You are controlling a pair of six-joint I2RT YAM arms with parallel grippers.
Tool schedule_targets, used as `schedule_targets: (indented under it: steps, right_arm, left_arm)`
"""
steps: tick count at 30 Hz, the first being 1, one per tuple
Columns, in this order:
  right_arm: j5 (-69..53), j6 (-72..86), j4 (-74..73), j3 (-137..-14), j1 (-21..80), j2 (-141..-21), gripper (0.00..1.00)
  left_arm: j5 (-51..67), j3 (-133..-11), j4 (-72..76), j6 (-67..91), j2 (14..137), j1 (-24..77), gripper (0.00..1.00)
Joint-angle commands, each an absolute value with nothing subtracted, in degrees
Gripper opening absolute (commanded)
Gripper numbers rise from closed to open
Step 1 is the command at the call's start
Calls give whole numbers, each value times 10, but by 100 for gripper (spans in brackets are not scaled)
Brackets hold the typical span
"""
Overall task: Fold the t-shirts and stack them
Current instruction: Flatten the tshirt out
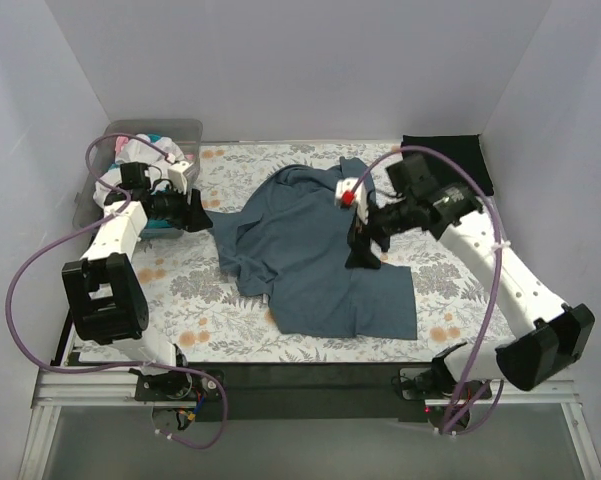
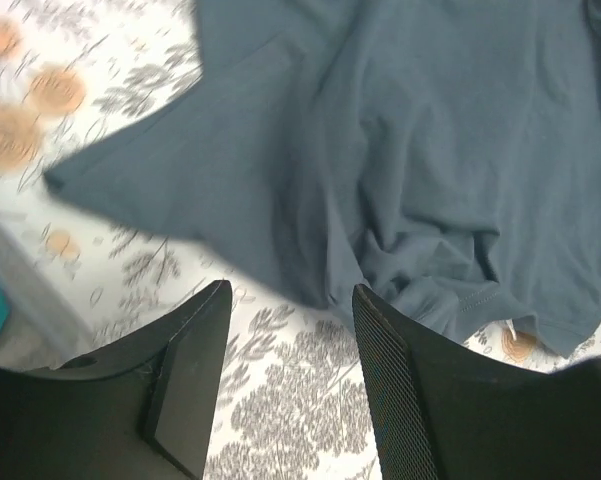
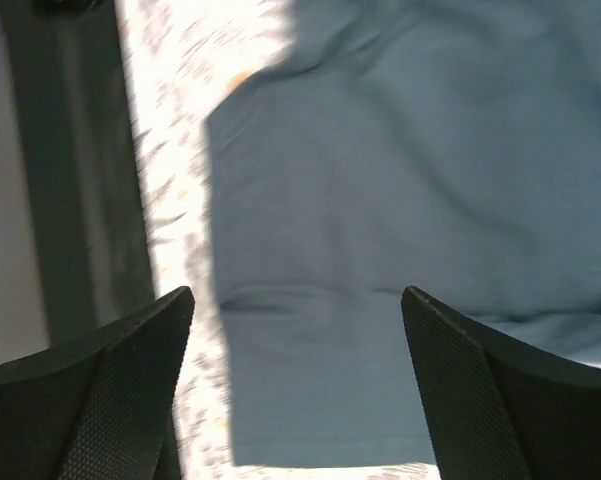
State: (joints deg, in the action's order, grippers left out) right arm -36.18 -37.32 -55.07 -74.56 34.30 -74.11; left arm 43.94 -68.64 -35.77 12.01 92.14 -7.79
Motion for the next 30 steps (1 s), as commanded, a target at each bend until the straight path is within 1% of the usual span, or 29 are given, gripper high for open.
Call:
schedule_targets:
  steps: [1, 2, 5, 6, 8, 9, 10, 11, 12, 15, 18, 21, 25, 30]
  right_arm:
    - [-384, -372, -534, -845, 235, -819, 89]
    - [-378, -365, -534, -859, 223, -845, 83]
    - [-314, -348, -527, -909, 214, -949, 69]
    - [-306, -341, -520, -938, 214, -996, 66]
    - [-297, -315, -507, -968, 214, -1038, 60]
    - [-294, -306, -502, -989, 215, -1081, 56]
    - [-288, -297, -502, -1024, 215, -1102, 52]
    - [-275, -288, -503, -1040, 215, -1122, 46]
    - [-269, -287, -504, -1050, 215, -1151, 43]
    - [-247, -298, -503, -1035, 216, -1171, 40]
    - [-233, -309, -498, -988, 216, -1172, 39]
    - [-219, -323, -497, -927, 221, -1171, 35]
    - [-199, -342, -497, -833, 245, -1154, 32]
    - [-206, -357, -502, -713, 300, -1113, 29]
  left_arm:
    - [468, -721, -401, 119, 883, -85, 51]
    - [458, -705, -390, 130, 878, -83, 51]
    - [393, -681, -362, 163, 874, -59, 46]
    - [374, -677, -354, 176, 876, -51, 44]
    - [342, -677, -342, 214, 891, -31, 39]
    - [331, -680, -342, 228, 897, -22, 37]
    - [320, -682, -340, 247, 902, -12, 34]
    - [303, -682, -340, 255, 907, 15, 34]
    - [288, -682, -340, 261, 907, 26, 34]
    - [263, -676, -352, 275, 909, 72, 35]
    - [251, -651, -359, 289, 919, 98, 36]
    - [247, -635, -369, 300, 941, 105, 35]
    - [190, -623, -373, 308, 981, 104, 34]
    - [139, -651, -380, 303, 1040, 92, 33]
